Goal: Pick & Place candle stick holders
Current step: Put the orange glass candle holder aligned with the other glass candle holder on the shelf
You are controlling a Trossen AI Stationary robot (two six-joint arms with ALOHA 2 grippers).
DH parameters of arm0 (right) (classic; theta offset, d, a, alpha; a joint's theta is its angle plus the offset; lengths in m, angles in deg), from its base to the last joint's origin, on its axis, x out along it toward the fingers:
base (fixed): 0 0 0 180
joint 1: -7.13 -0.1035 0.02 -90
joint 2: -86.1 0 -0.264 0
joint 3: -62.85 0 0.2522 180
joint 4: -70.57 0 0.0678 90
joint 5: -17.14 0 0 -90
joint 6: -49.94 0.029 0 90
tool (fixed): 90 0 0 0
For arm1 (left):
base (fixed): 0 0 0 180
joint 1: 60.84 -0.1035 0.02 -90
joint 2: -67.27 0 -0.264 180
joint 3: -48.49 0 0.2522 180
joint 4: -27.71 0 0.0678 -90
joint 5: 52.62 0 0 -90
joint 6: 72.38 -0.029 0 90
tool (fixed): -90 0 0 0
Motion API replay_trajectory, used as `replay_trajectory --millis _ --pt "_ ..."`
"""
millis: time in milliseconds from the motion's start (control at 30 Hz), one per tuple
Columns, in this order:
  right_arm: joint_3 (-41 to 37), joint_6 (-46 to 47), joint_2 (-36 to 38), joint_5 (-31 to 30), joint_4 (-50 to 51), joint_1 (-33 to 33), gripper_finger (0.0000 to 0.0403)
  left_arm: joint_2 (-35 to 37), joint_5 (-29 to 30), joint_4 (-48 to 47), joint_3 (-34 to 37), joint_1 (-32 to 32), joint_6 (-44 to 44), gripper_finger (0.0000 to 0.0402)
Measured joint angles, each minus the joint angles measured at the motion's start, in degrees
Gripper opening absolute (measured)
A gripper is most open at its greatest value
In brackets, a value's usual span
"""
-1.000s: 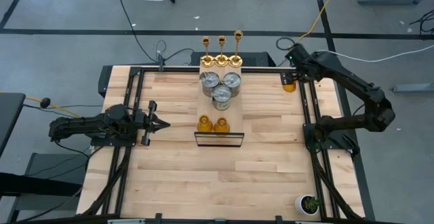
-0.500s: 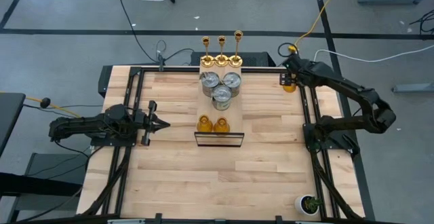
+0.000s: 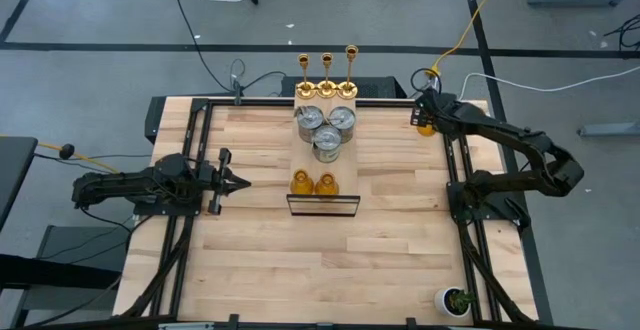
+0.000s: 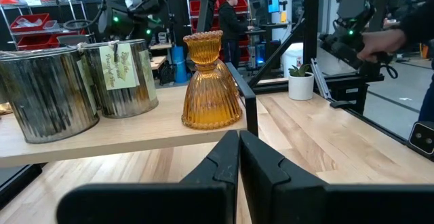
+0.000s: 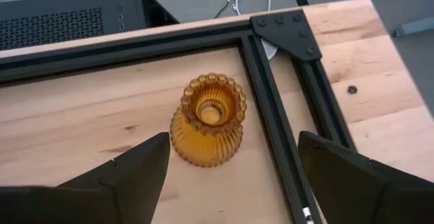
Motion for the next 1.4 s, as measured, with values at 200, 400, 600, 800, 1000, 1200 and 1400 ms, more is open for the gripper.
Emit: replay_trajectory --millis 200,400,600,800,1000,1200,1400 --pt "-4.0 0.5 0.0 -0.3 -6.1 0.0 0.0327 0.0 0.0 0.0 0.0 0.0 0.0 0.0018" --pt "-7.9 -2.6 0.0 -1.1 -14.1 0.0 0.0327 0.0 0.0 0.0 0.0 0.0 0.0 0.0018" --pt "-11.3 -5.2 -0.1 -1.3 -20.8 0.0 0.0327 0.0 0.0 0.0 0.0 0.0 0.0 0.0018" --pt "-12.8 -6.8 -1.3 -4.0 -23.3 0.0 0.0327 0.0 0.0 0.0 0.0 0.0 0.0 0.0019" --pt "-12.8 -7.4 -1.7 -4.4 -23.2 -0.3 0.0326 0.0 0.0 0.0 0.0 0.0 0.0 0.0019" --pt "-12.8 -7.5 -1.7 -4.4 -23.2 -0.3 0.0297 0.0 0.0 0.0 0.0 0.0 0.0 0.0019" --pt "-12.8 -7.5 -1.7 -4.4 -23.2 -0.3 0.0240 0.0 0.0 0.0 0.0 0.0 0.0 0.0019"
